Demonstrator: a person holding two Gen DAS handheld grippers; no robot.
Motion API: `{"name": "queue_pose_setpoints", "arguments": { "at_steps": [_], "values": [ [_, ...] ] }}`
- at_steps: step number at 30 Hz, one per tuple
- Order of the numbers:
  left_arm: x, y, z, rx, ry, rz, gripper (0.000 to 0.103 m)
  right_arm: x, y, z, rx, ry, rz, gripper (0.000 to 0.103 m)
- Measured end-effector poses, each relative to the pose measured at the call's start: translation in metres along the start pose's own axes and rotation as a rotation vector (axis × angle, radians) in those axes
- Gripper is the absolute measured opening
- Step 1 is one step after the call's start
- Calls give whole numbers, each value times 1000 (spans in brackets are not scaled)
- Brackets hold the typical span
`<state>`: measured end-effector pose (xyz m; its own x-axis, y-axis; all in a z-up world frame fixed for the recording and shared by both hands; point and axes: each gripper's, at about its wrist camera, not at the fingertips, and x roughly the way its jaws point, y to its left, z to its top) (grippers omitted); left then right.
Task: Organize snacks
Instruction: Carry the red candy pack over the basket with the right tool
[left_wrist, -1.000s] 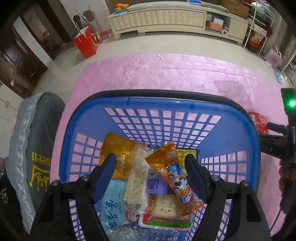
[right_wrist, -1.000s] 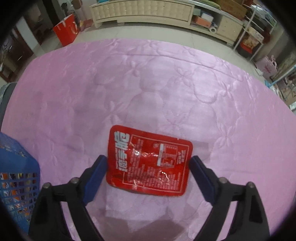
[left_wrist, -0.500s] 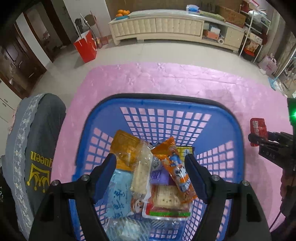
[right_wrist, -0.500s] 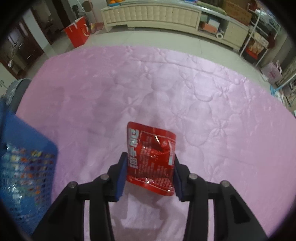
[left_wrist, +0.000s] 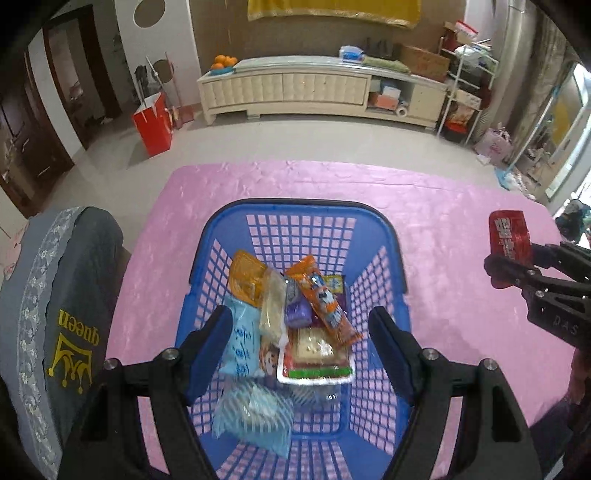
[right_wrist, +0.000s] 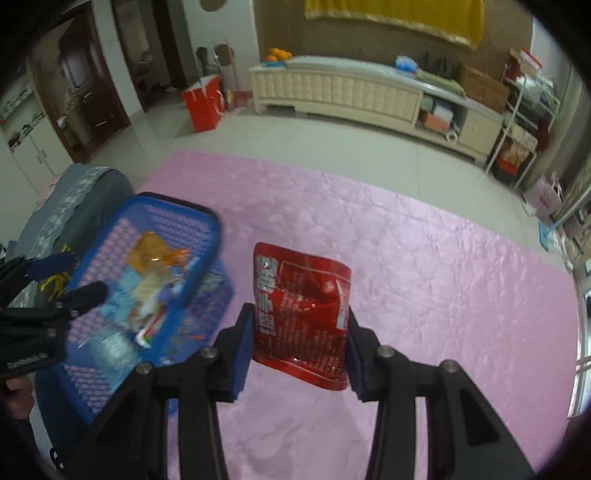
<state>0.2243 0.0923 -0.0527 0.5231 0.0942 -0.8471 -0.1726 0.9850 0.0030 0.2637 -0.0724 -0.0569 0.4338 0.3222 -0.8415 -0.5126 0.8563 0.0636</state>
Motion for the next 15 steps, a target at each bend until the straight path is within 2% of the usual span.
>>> {"name": "queue_pose_setpoints", "arguments": {
  "at_steps": [9,15],
  "values": [
    [-38,8,-20,42,-71,-32,74,-37,47,-8,-58,-61,55,48],
    [-49,21,-28,59,-106,-4,74,-43,70,-10,-83,-72,83,48]
  ]
}}
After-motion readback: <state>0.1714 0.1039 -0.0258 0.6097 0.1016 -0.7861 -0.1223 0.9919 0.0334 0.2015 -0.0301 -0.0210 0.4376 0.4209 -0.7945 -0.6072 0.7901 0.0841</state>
